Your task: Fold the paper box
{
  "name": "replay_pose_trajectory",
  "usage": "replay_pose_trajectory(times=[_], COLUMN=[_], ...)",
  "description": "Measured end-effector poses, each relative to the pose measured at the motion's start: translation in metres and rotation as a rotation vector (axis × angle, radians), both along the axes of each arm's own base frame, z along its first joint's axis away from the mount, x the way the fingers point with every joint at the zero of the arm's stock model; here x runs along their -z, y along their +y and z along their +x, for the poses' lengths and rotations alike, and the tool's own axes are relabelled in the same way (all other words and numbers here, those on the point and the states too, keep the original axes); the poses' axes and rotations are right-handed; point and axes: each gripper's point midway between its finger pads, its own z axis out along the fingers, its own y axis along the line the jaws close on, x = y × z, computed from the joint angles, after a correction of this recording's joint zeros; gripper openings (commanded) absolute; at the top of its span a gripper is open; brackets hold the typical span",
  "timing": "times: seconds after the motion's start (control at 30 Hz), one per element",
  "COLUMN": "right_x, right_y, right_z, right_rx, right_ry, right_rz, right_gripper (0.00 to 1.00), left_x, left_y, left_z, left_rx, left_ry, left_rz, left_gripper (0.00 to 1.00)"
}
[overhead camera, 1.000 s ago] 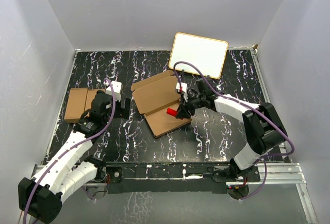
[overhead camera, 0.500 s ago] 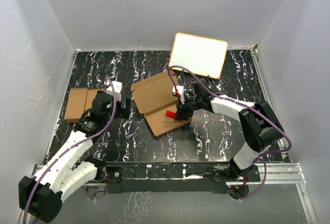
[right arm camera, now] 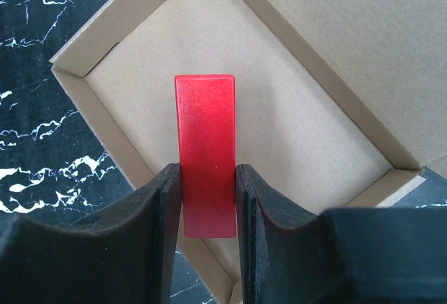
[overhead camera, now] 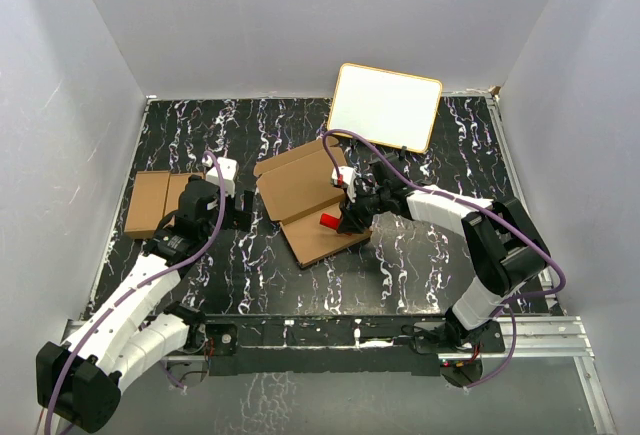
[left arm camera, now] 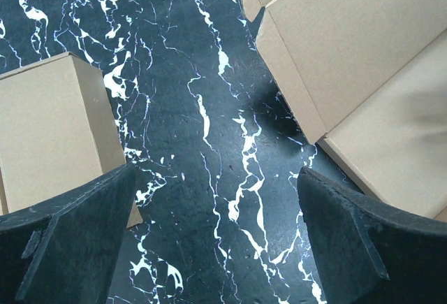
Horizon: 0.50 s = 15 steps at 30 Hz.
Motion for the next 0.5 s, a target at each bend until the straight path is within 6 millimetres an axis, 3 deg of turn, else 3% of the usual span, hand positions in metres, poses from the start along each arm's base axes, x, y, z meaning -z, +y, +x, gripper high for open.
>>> replay_pose_trajectory(times=[0.37,0.4,0.43,0.5], right_x=[-0.0002,-0.0004,-0.0005,-0.0009], right_y=[0.0003,0.0006,0.0007,0.0010], right_z=[0.0025,0.0030,0.0035,0.0041], right_rx=[0.018,0.019,0.020,0.026], right_ry=[0.002,0.000,-0.003,0.000], right_rz=[-0.002,-0.001,-0.001,0.001], right_gripper=[0.09,0.57,0.93,0.98], left_x=[0.0000,0.0000,0.0000,0.0000], left_y=[0.0000,0.0000,0.0000,0.0000], left_z=[0.0000,0.0000,0.0000,0.0000], left_rx=[0.000,0.000,0.000,0.000], left_ry=[0.000,0.000,0.000,0.000], left_rz=[0.000,0.000,0.000,0.000], left_gripper=[0.97,0.97,0.97,0.97])
